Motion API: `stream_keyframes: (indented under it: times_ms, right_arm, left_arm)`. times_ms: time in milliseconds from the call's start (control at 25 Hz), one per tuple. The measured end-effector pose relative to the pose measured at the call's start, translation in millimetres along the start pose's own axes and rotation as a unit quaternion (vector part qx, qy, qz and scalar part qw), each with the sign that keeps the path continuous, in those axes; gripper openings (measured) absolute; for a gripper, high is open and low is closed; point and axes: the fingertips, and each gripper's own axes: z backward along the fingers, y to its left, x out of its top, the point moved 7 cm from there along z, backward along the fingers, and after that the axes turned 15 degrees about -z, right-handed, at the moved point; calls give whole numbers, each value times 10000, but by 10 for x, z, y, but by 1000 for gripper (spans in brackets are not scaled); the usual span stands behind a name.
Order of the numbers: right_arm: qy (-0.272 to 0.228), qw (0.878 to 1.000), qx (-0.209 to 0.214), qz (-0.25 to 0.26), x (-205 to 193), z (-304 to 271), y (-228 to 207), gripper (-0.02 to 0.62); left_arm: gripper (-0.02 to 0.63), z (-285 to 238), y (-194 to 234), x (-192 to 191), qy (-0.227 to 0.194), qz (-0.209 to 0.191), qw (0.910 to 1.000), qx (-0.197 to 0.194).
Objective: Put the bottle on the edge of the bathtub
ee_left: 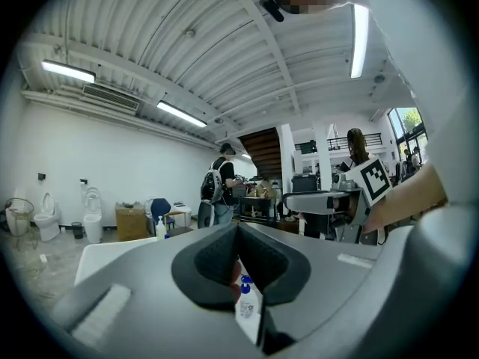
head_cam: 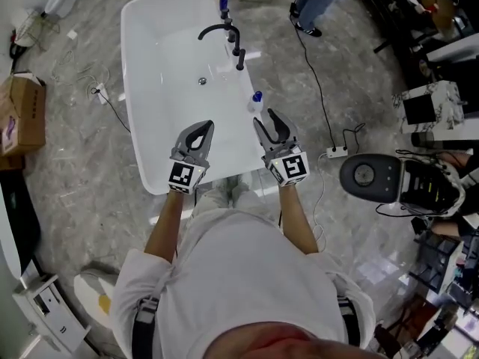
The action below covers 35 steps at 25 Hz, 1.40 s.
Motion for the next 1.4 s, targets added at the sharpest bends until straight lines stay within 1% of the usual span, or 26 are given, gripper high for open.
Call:
stream_keyframes:
  times_ms: [160, 200, 240, 280, 400, 520, 720, 840, 1040, 1200, 1400]
  right_arm:
    - [-144, 9998, -113, 126, 151, 68, 192, 87]
    - [-178, 9997, -155, 115, 168, 107, 278, 54]
    - [-189, 9996, -169, 77, 184, 141, 376, 9]
    - [-168, 9997, -146, 30, 203, 163, 462, 2]
    - [-65, 10000, -69, -9, 243, 171, 523, 0]
    - [-85, 9999, -147, -8, 271, 247, 394, 0]
    - [-138, 9997, -181, 130, 387, 393, 405, 0]
    - [-177, 9995, -195, 175, 432, 376, 419, 0]
    - [-260, 9993, -117, 230, 502, 312, 472, 0]
    - [-231, 9994, -38, 240, 516, 222, 495, 0]
    - [-159, 9995, 62, 280, 478, 102, 489, 0]
  left_arm:
    - [-5, 134, 97, 181, -75, -140, 9998, -111]
    - [-5, 228, 101, 214, -64, -144, 9998, -130]
    - [-5, 348, 98, 245, -10, -132, 9998, -119]
    - [-5, 464, 88, 283, 63, -104, 9999, -77]
    - [-5, 557, 36, 343, 130, 32, 9999, -16]
    - [-5, 360, -73, 324, -1, 124, 9997, -209]
    - [-5, 159, -155, 434, -174, 59, 9987, -481]
    - [-5, 81, -122, 517, -287, 41, 9979, -585]
    - [-5, 46, -97, 585, -354, 30, 9964, -768]
    - [-5, 45, -25, 568, -310, 61, 9963, -801]
    - [-5, 29, 91, 476, -204, 175, 9970, -728]
